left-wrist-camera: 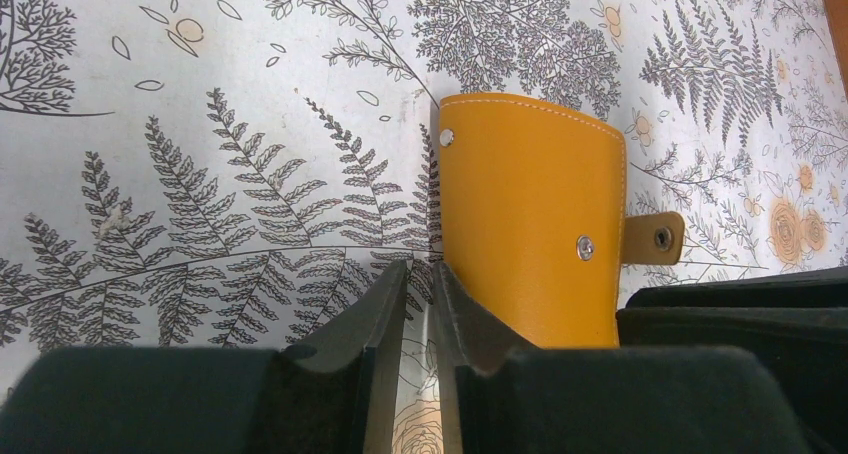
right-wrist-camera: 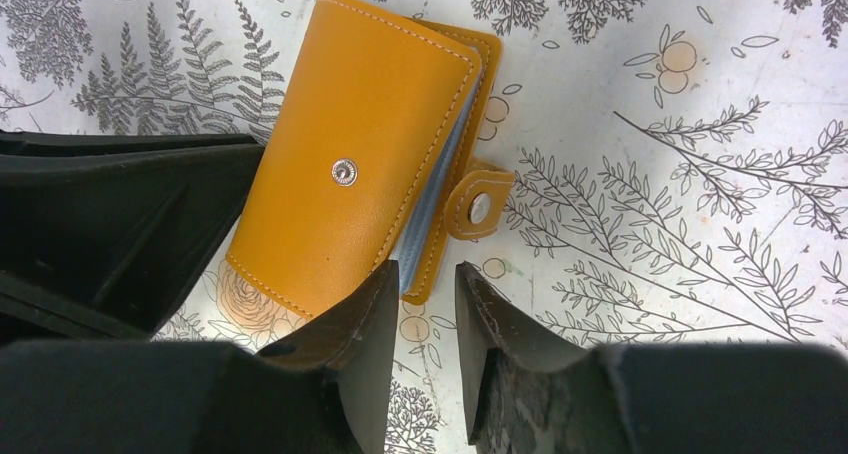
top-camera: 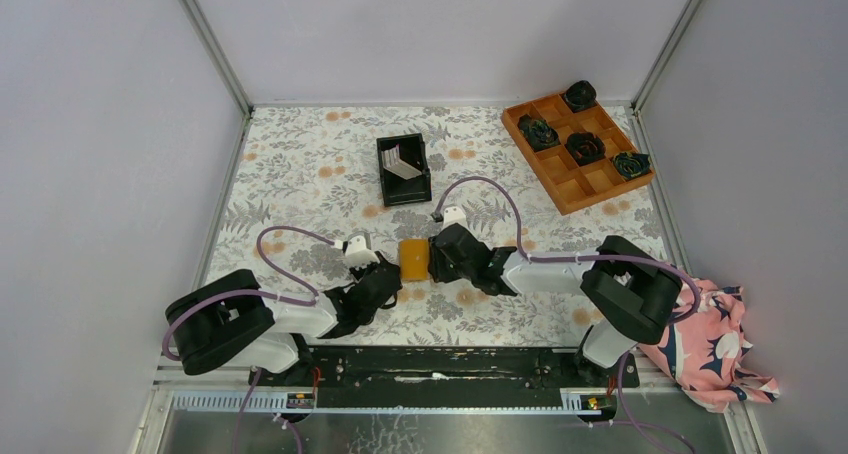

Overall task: Put the credit cards into the card holder
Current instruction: Open the card holder at the center of the board.

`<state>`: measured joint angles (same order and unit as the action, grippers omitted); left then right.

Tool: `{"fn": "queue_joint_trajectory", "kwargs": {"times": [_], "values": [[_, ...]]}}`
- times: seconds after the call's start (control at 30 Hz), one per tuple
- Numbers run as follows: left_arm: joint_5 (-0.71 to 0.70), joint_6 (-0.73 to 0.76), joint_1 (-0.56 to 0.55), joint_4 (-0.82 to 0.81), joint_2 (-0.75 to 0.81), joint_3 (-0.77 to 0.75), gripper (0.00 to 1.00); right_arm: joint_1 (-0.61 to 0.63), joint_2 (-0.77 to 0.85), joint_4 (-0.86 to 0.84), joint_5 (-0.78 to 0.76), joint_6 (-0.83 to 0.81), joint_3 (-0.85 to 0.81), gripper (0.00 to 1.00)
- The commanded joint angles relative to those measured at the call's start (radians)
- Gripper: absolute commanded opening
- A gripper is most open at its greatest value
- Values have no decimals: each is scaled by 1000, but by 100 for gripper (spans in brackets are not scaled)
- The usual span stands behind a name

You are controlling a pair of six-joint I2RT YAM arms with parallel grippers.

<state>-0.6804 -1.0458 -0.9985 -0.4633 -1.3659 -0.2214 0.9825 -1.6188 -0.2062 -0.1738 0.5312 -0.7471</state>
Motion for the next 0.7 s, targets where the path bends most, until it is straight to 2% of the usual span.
{"fn": "queue_joint_trajectory", "kwargs": {"times": [0.0, 0.67], "values": [[36, -5, 1, 55, -20, 31, 24, 15, 28, -35, -11, 9, -49, 35], [42, -34, 1, 61, -16, 60, 23, 19, 42, -177, 40, 20, -24, 34]]}}
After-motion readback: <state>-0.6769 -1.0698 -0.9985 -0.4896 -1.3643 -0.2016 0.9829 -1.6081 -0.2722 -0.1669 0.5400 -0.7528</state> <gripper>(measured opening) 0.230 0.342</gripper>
